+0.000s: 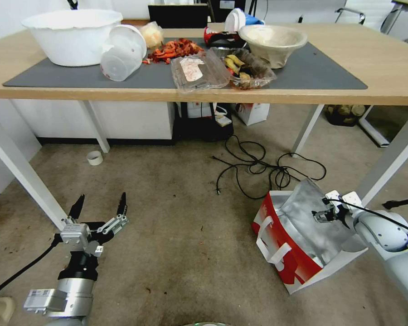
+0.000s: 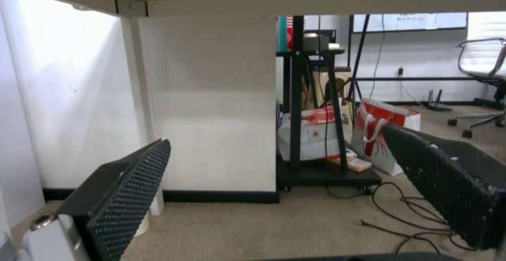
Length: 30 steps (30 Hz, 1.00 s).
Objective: Pick up the food delivery bag from the floor and place it on the table.
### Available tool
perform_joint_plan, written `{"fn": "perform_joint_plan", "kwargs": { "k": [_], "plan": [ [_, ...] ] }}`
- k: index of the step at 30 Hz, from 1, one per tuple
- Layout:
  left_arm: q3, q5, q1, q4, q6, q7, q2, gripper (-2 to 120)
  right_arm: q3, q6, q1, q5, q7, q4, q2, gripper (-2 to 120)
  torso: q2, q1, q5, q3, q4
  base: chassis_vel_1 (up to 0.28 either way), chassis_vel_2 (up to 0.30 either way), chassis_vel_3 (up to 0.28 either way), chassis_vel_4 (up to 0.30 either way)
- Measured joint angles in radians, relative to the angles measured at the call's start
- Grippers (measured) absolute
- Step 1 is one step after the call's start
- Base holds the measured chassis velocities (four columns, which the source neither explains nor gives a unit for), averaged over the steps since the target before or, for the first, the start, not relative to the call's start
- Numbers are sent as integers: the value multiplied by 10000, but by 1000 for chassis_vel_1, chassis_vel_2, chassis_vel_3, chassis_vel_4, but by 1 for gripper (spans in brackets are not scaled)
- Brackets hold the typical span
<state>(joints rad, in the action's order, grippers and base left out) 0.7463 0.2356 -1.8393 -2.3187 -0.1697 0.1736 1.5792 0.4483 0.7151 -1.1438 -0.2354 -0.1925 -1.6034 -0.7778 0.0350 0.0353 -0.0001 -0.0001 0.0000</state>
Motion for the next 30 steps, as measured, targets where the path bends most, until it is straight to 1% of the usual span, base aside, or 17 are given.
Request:
{"fn": "perform_joint_plan", "kwargs": {
  "k": [2,5,6,7,8,12,13,16,17,18,20,21,23,25,27,28,30],
  "plan": [
    [4,1,-8,0,-3,-3,-11,100,1,0,-10,4,0,27,-21,100,0,0,0,0,0,0,0,0,0],
    [14,6,-16,-10,-31,-21,-53,100,0,0,-52,17,2,122,-81,96,0,0,0,0,0,0,0,0,0],
    [18,-5,-20,-24,-55,-25,-63,100,0,0,-64,20,2,144,-89,93,0,0,0,0,0,0,0,0,0],
    [27,-44,-26,-51,-92,-49,-72,100,4,0,-85,21,6,178,-106,88,0,0,1,0,0,0,0,0,0],
    [27,-44,-26,-51,-92,-49,-72,100,4,0,-85,21,6,178,-106,88,0,0,1,0,0,0,0,0,0],
    [25,-66,-13,-70,-136,-186,-73,100,15,-12,-104,21,19,300,-105,69,0,0,1,0,0,0,0,0,0],
    [25,-66,-13,-70,-136,-186,-73,100,15,-12,-104,21,19,300,-105,69,0,0,1,0,0,0,0,0,0],
    [26,-65,-17,-63,-186,-209,-78,100,17,-40,-103,16,26,308,-81,55,0,0,0,0,1,0,0,0,0],
    [26,-65,-17,-63,-186,-209,-78,100,17,-40,-103,16,26,308,-81,55,0,0,0,0,1,0,0,0,0],
    [28,-63,-17,-61,-192,-212,-81,100,18,-43,-104,13,27,308,-80,52,0,0,0,0,1,0,0,0,0],
    [36,-52,-4,-60,-198,-232,-91,100,36,-58,-126,0,29,293,-70,41,0,0,0,0,1,0,0,0,0],
    [36,-52,-4,-60,-198,-232,-91,100,36,-58,-126,0,29,293,-70,41,0,0,0,0,1,0,0,0,0],
    [37,-47,18,-60,-198,-243,-97,100,105,-108,-199,-18,26,260,-55,30,0,0,1,0,0,0,0,0,0],
    [38,-46,23,-60,-198,-245,-99,100,122,-131,-216,-21,26,251,-51,28,0,0,0,0,0,0,0,0,0],
    [38,-44,37,-56,-198,-253,-110,100,215,-255,-300,-48,-21,164,-20,16,0,0,1,0,0,0,0,0,0],
    [38,-44,37,-56,-198,-253,-110,100,215,-255,-300,-48,-21,164,-20,16,0,0,1,0,0,0,0,0,0],
    [37,-40,36,-56,-196,-263,-112,100,302,-457,-384,-74,-78,24,33,6,0,0,1,0,0,0,0,0,0]
  ]
}}
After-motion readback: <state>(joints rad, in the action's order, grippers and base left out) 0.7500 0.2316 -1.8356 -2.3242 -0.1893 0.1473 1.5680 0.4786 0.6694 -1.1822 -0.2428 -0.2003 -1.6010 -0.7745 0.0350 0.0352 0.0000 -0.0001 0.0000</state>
